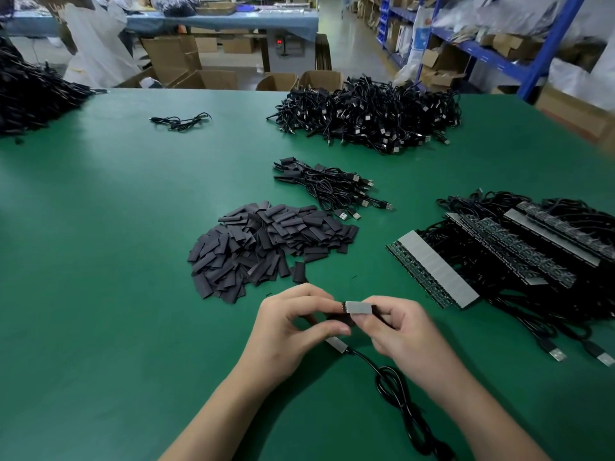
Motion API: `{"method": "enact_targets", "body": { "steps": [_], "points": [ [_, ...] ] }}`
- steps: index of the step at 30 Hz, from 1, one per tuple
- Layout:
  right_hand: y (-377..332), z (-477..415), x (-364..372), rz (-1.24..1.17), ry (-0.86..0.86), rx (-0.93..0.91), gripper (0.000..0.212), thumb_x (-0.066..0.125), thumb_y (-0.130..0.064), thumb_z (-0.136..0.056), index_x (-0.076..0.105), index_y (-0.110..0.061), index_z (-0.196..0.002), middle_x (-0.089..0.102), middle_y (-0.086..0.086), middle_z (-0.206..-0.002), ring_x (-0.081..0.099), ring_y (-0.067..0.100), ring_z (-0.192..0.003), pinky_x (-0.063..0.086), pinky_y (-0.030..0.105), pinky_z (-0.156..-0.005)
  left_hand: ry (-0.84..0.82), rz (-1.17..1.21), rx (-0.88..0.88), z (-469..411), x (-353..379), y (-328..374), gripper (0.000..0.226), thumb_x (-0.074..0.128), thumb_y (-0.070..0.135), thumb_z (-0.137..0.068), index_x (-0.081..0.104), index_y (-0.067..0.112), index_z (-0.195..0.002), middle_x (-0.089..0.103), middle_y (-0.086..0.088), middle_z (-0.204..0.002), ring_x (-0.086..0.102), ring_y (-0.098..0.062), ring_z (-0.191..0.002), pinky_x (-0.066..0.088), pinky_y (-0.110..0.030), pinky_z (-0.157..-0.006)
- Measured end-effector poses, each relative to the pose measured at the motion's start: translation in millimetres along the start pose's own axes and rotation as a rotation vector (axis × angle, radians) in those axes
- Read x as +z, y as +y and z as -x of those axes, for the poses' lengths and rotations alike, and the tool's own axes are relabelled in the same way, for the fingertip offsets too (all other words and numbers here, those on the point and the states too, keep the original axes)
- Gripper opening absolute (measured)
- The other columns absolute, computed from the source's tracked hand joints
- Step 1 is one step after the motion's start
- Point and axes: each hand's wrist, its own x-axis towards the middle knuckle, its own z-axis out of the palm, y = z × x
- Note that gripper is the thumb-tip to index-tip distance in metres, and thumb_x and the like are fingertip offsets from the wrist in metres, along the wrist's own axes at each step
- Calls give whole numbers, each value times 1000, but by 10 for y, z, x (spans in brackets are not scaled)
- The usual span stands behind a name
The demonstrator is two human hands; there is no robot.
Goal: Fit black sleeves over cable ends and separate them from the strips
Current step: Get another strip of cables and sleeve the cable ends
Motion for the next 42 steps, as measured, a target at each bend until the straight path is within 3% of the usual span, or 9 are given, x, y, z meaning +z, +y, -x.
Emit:
{"method": "enact_targets", "body": {
  "steps": [5,15,26,34,42],
  "points": [
    [-44,-4,-58,-156,-83,67,23,67,-38,-89,78,-19,-96,32,-9,-57,22,8,-50,18,18,-46,16,21,-11,-14,3,-17,16,83,35,-80,80,31,-95,73,13,-93,72,-13,-84,56,-24,-75],
    [-3,-23,-64,-201,-105,97,23,70,-38,-86,80,-24,-103,33,-7,-58,21,10,-51,13,29,-50,11,27,-4,-20,14,-32,19,85,35,-79,81,22,-92,73,13,-91,72,-14,-82,56,-24,-76],
    [35,-25,-69,-226,-93,113,23,72,-36,-85,79,-22,-101,34,-8,-57,22,9,-49,12,29,-50,11,60,-28,-16,10,-19,17,85,33,-78,80,25,-92,74,11,-89,72,-15,-83,57,-27,-75],
    [-1,-9,-75,-223,-104,109,14,68,-28,-90,80,-24,-97,38,-11,-53,24,8,-48,14,32,-52,1,58,-53,-12,1,-32,15,86,24,-78,80,25,-91,74,7,-90,73,-17,-84,58,-28,-75],
    [7,-14,-63,-199,-90,122,12,65,-13,-99,77,-16,-96,36,-7,-55,22,9,-49,12,34,-54,-16,-34,-21,-6,3,-31,15,86,29,-79,81,22,-91,73,13,-90,70,-14,-85,55,-30,-77]
  ]
}}
